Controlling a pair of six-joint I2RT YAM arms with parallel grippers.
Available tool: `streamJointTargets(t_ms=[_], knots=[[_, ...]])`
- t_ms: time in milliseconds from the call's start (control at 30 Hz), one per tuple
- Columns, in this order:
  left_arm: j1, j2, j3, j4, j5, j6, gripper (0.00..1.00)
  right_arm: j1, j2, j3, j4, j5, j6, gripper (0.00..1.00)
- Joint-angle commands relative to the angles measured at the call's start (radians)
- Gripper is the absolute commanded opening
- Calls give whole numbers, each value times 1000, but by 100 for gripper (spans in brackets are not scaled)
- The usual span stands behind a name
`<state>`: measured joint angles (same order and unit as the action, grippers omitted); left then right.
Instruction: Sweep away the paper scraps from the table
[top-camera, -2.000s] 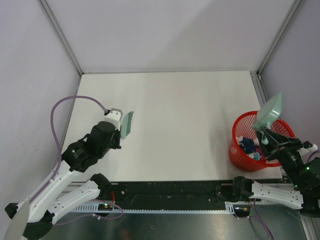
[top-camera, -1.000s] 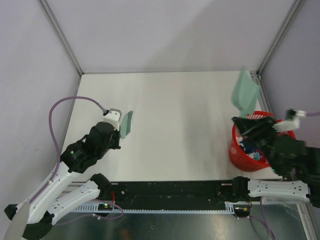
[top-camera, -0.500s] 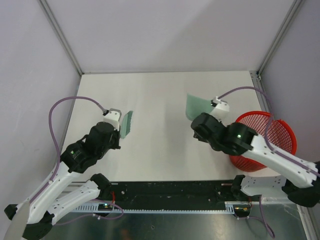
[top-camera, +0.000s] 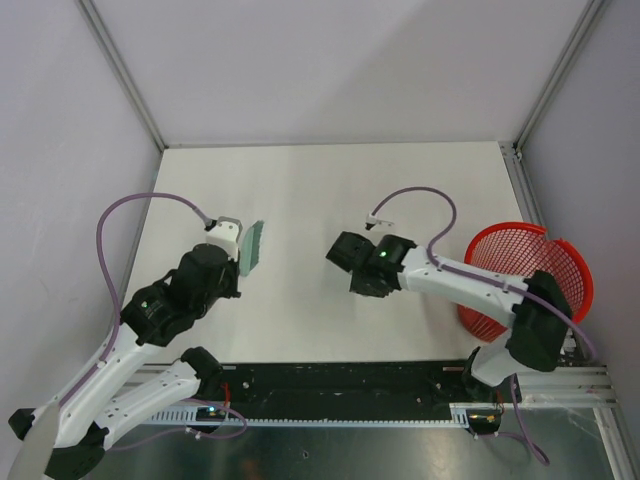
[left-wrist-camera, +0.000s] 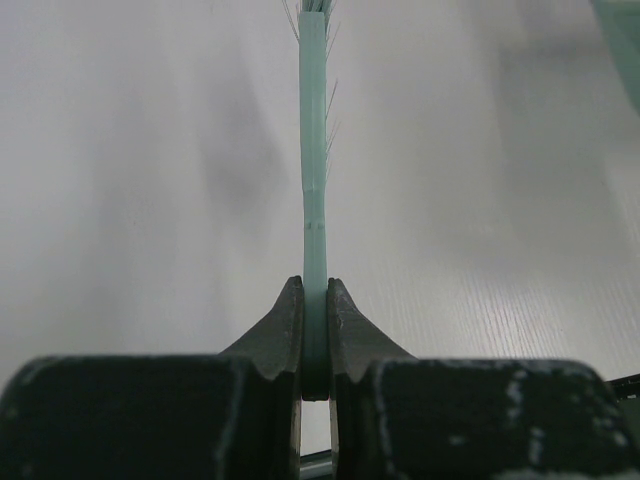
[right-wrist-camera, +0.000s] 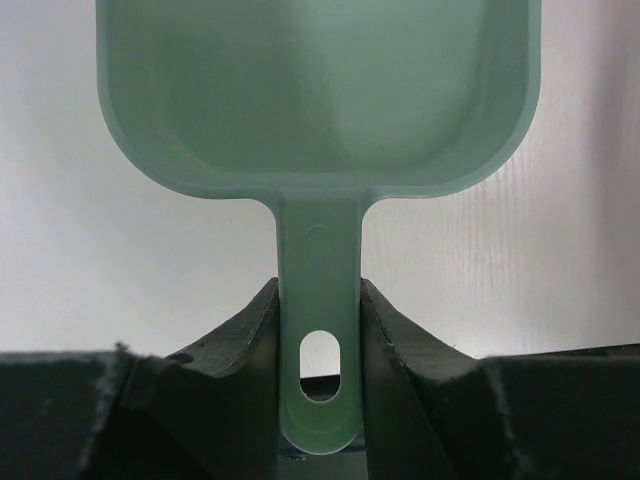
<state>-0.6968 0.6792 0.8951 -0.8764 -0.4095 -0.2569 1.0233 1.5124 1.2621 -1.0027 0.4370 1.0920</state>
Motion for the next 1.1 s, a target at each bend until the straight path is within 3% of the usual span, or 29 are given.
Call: streamJointTargets(t_ms=[0,333,700,767,867,967,1067], knots=[[7,-12,-10,48,-26,-22,0,-2,85,0,43,-42,22,0],[8,-8,-9,47,-24,-21,0,40,216,-12,136,-101,-53,0],[7,-4,-9,47,-25,-21,0,52,239,-64,273,-173,-77,0],[7,-4,-9,47,-26,-22,0,46,242,-64,300,-200,-82,8],[7,-3,-9,47,-27,-22,0,40,243,-64,313,-226,-84,32],[7,-3,-10,48,-31,-23,0,46,230,-64,315,-230,-91,44],[8,0,-10,47,-30,-24,0,55,211,-64,315,-248,-101,64]])
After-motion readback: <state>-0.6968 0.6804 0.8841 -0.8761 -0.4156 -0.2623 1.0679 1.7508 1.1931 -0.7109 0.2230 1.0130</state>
